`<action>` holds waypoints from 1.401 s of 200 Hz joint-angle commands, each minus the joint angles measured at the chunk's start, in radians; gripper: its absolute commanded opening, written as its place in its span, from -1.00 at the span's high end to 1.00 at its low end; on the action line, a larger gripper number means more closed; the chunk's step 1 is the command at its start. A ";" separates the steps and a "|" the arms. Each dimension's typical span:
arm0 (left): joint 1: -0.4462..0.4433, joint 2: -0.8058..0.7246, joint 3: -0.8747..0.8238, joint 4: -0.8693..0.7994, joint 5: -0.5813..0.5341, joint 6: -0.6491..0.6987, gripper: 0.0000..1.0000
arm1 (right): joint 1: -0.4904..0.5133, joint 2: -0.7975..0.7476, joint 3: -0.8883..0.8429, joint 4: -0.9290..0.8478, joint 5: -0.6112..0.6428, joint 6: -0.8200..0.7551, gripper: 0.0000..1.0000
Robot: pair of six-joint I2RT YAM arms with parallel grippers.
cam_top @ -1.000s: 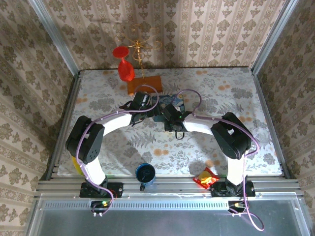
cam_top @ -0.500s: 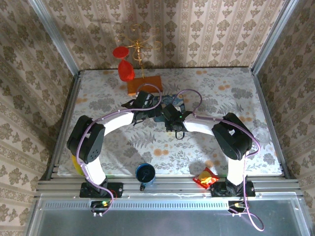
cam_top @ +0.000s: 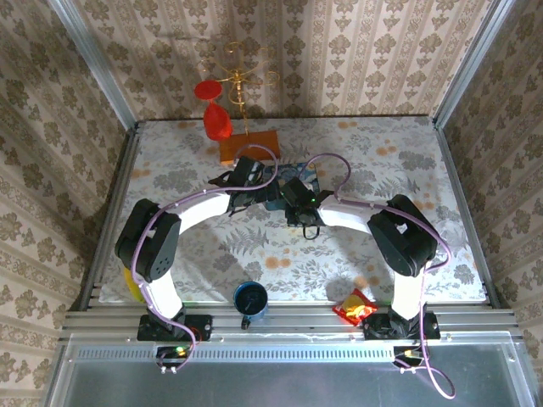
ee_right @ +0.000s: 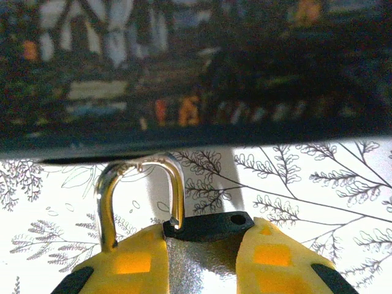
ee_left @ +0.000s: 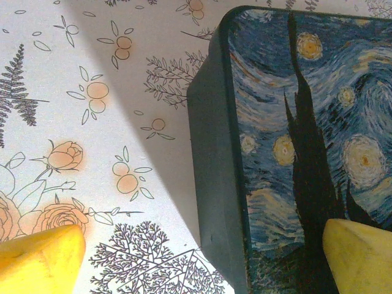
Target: Unlock the padlock with the key
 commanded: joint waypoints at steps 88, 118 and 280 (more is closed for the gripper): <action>0.017 0.029 -0.047 -0.122 0.002 0.011 -0.83 | -0.013 -0.070 0.035 -0.075 -0.013 0.083 1.00; 0.017 0.027 -0.054 -0.109 0.012 0.008 -0.75 | -0.024 -0.078 0.019 -0.051 -0.025 0.119 1.00; 0.016 0.022 -0.073 -0.087 0.024 -0.003 -0.62 | -0.084 -0.079 -0.044 0.041 -0.050 0.195 1.00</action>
